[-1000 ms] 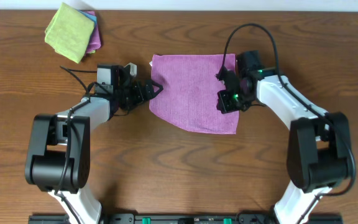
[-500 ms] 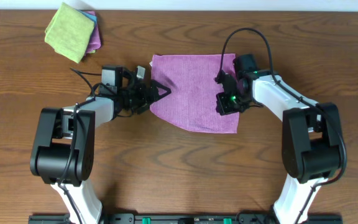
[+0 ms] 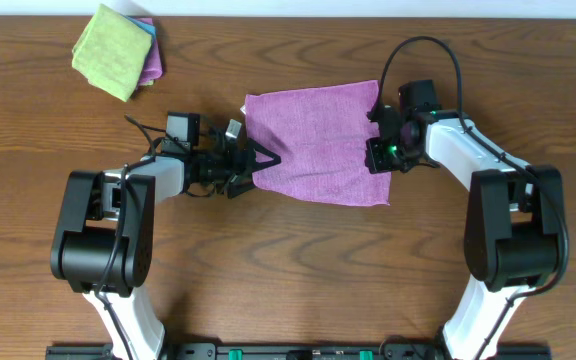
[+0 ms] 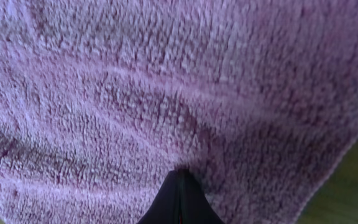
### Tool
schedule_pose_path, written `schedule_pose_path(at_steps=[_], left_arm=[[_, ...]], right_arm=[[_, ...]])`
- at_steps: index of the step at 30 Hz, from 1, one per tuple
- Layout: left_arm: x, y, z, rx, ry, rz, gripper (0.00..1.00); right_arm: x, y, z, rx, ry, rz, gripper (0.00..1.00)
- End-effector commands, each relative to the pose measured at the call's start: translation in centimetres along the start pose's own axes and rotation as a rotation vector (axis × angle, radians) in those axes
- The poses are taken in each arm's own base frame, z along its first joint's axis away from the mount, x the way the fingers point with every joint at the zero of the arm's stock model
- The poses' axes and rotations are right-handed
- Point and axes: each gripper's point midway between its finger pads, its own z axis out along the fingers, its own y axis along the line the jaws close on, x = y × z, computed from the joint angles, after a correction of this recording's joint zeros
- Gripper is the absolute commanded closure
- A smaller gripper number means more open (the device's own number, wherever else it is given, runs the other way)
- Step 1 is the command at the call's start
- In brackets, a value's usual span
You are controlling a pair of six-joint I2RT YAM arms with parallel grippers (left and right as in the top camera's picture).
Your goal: Fold the cloth
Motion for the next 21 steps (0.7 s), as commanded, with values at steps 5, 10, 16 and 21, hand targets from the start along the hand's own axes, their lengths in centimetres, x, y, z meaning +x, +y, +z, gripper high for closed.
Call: schedule_pose_path(at_steps=[5, 10, 16, 21], left_arm=[[2.3, -1.2, 1.5, 0.046, 0.092, -0.010, 0.05], [3.0, -3.0, 1.8, 0.087, 0.124, 0.013, 0.05], [2.9, -5.6, 0.8, 0.113, 0.098, 0.086, 0.05], [3.5, -7.6, 0.0, 0.157, 0.113, 0.124, 0.05]], right_arm=[[0.0, 0.1, 0.5, 0.001, -0.001, -0.001, 0.98], [0.0, 0.0, 0.5, 0.002, -0.001, -0.001, 0.99], [-0.4, -0.3, 0.4, 0.004, -0.018, 0.001, 0.99], [-0.9, -0.9, 0.0, 0.009, -0.037, 0.011, 0.99]])
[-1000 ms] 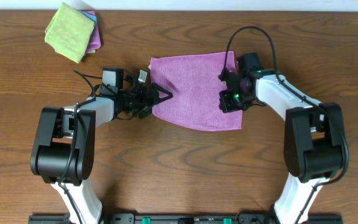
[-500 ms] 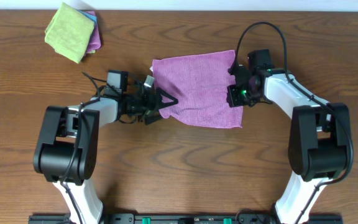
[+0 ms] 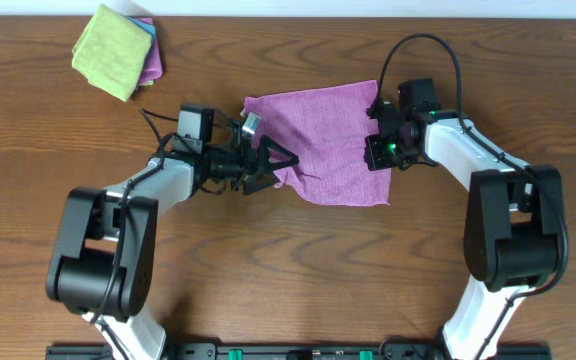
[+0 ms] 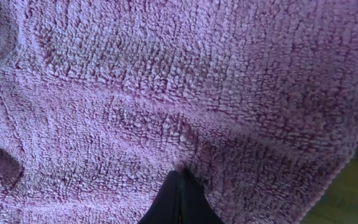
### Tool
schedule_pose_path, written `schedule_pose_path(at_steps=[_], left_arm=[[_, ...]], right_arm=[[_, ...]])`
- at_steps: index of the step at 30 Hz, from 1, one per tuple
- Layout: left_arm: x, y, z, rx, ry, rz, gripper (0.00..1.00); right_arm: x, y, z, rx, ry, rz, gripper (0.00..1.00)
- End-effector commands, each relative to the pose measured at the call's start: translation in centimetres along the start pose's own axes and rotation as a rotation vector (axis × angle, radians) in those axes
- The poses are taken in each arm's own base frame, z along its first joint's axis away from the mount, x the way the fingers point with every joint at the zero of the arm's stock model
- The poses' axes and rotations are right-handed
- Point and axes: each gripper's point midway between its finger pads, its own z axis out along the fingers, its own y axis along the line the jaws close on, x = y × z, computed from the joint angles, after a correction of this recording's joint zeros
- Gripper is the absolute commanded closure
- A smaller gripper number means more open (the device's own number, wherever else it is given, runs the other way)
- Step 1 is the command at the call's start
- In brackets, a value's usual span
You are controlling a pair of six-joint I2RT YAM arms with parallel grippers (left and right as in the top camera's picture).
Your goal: Fold the cloth
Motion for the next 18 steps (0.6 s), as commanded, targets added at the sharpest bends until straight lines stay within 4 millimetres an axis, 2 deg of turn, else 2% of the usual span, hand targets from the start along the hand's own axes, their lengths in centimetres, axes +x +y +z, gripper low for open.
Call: schedule_pose_path(at_steps=[1, 9, 14, 18], left_arm=[[0.8, -1.6, -0.4, 0.049, 0.030, 0.013, 0.05], [1.3, -1.9, -0.5, 0.065, 0.050, 0.004, 0.04], [1.7, -1.6, -0.6, 0.058, 0.059, -0.006, 0.04], [3.1, 0.0, -0.6, -0.002, 0.081, -0.031, 0.04]], right_arm=[[-0.1, -1.0, -0.1, 0.005, -0.006, 0.027, 0.99], [-1.0, -0.7, -1.5, -0.001, 0.005, 0.035, 0.99], [-3.3, -0.1, -4.2, 0.008, -0.046, 0.001, 0.99], [-5.3, 0.6, -7.1, 0.022, -0.108, -0.045, 0.99]])
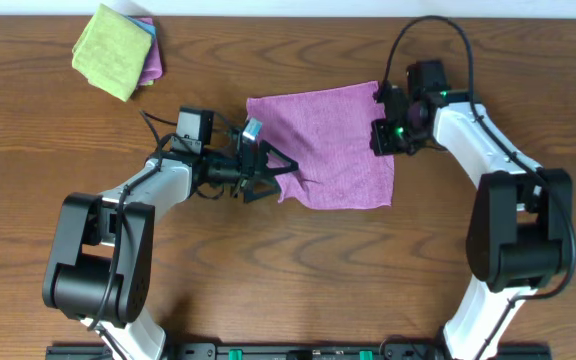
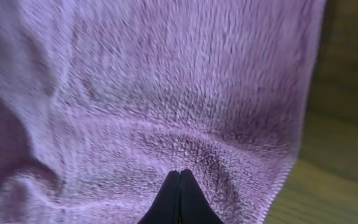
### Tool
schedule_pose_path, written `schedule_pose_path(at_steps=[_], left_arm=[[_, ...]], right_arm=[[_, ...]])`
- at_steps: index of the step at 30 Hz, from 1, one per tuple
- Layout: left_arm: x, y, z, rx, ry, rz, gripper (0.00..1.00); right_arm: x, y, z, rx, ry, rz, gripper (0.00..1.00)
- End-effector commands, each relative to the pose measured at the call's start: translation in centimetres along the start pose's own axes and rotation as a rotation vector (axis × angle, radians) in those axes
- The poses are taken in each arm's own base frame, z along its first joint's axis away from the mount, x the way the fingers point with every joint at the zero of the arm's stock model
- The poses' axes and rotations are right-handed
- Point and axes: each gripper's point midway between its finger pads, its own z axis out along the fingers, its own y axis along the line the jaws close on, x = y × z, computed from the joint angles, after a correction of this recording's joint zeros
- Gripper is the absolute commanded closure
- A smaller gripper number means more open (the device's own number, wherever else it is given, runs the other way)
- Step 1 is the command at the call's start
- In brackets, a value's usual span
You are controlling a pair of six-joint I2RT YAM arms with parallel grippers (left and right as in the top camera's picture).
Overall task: Fold the cloth
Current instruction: 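Release the cloth and lift the right gripper away from the top edge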
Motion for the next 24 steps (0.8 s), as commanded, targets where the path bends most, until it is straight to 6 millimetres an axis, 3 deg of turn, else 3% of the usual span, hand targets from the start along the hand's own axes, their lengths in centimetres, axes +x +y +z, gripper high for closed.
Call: schedule_pose_path(at_steps=[1, 5, 9, 15, 24], left_arm=[[0.8, 0.8, -0.3, -0.048, -0.002, 0.057, 0.04], [1.6, 2.8, -0.5, -0.144, 0.002, 0.049, 0.04], [1.7, 3.3, -0.5, -0.167, 0.000, 0.037, 0.04], [2.2, 3.9, -0.7, -0.195, 0.009, -0.013, 0.04], [2.8, 5.5, -1.1, -0.283, 0.004, -0.069, 0.05]], right_arm=[[-2.9, 0.6, -3.7, 0.015, -0.104, -0.066, 0.99], [-3.6, 0.6, -3.9, 0.025, -0.129, -0.128, 0.99], [-6.5, 0.5, -3.6, 0.036, -0.241, -0.175, 0.99], [-8.4, 0.8, 0.0, 0.032, -0.286, -0.220, 0.99], [-8.2, -0.7, 4.9, 0.029, -0.268, -0.214, 0.99]])
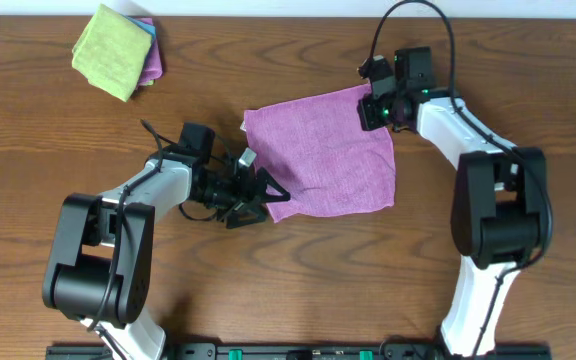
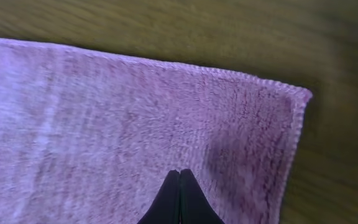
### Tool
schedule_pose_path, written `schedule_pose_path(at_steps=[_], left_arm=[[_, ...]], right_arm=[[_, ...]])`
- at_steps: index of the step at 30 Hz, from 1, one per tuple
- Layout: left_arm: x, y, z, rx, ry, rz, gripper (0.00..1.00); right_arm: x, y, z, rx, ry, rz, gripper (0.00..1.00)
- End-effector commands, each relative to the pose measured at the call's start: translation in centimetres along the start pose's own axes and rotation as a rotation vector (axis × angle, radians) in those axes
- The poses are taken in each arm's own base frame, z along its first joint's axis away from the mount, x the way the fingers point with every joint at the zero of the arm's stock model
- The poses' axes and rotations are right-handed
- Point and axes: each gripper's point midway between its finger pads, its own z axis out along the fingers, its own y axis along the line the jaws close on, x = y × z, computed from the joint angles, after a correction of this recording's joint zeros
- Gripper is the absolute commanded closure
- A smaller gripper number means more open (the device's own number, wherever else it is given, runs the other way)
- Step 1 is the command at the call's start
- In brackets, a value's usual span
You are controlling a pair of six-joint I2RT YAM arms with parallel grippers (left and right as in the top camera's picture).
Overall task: Fold the cloth
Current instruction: 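Release the cloth and lift the right gripper away from the top edge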
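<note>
The purple cloth (image 1: 320, 150) lies spread open on the wooden table, roughly square and slightly rotated. My right gripper (image 1: 372, 106) rests on its far right corner. In the right wrist view the shut black fingertips (image 2: 179, 173) sit on the cloth (image 2: 104, 118) just inside that corner, and nothing is pinched between them. My left gripper (image 1: 280, 197) lies low over the cloth's near left edge, pointing right. Its fingers meet in a wedge on the fabric. No left wrist view is given.
A folded stack of cloths (image 1: 116, 52), green on top with pink and blue under it, sits at the far left corner of the table (image 1: 298, 280). Both arms reach in from the sides, with black cables trailing behind each wrist.
The right gripper went from the cloth's right edge to its far right corner, still shut. The left gripper moved nearer along the left edge. The cloth's near left part now lies spread out and flatter.
At first the right gripper was shut on the cloth's right middle and the left at its left edge. Then the near left part was bunched inward beside the left gripper. It was partly spread after that, and now the cloth lies flat with both grippers at opposite corners.
</note>
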Motion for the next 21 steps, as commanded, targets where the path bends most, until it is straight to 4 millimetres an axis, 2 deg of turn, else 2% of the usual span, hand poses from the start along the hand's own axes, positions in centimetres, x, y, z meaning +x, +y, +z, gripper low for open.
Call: schedule_pose_path(at_steps=[1, 8, 11, 16, 21], left_arm=[[-0.2, 0.1, -0.4, -0.027, -0.023, 0.032, 0.04], [-0.4, 0.4, -0.4, -0.044, -0.031, 0.022, 0.04], [-0.4, 0.4, -0.4, -0.047, -0.032, 0.022, 0.04], [-0.5, 0.8, -0.4, -0.065, -0.040, 0.019, 0.04], [-0.8, 1.3, -0.5, -0.099, -0.057, 0.017, 0.04]], right_arm=[[-0.2, -0.1, 0.9, -0.004, -0.012, -0.017, 0.99], [0.6, -1.2, 3.6, 0.017, -0.019, -0.011, 0.99], [1.2, -3.1, 4.4, 0.112, -0.008, 0.021, 0.99], [1.3, -6.5, 3.8, 0.306, -0.012, 0.087, 0.99], [1.0, -6.6, 3.7, 0.317, -0.024, 0.114, 0.99]])
